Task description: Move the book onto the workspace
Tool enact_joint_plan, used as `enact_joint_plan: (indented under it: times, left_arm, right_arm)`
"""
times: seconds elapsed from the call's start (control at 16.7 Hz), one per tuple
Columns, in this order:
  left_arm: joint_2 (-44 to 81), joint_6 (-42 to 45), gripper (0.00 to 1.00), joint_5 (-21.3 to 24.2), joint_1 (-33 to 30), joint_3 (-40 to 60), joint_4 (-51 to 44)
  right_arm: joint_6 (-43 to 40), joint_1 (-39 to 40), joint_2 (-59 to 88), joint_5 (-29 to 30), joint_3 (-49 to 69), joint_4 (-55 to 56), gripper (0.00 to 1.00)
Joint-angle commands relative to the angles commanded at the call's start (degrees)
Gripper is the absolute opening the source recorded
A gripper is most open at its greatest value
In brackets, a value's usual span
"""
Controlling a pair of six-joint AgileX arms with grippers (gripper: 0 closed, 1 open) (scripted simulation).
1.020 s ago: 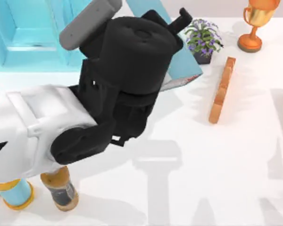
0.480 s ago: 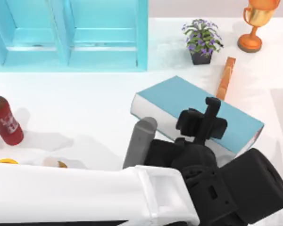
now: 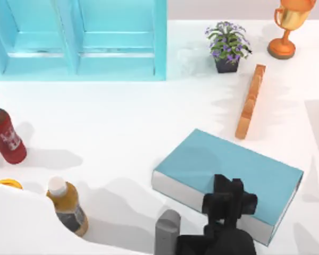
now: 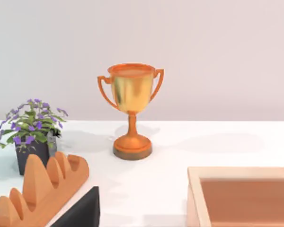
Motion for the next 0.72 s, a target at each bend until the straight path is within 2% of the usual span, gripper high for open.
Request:
enact_joint_plan:
  times: [0.3,0.72]
  left_arm:
    - [3.88,-11.8,0.0,-2.72,-2.51,1.0,-6.42]
    - [4.77,-14.06,0.0,-3.06,-2.92,1.11,-7.77]
  right_arm:
    - [0.0,0.0,0.0,0.0,0.0,0.0,1.0]
    - [0.0,0.0,0.0,0.0,0.0,0.0,1.0]
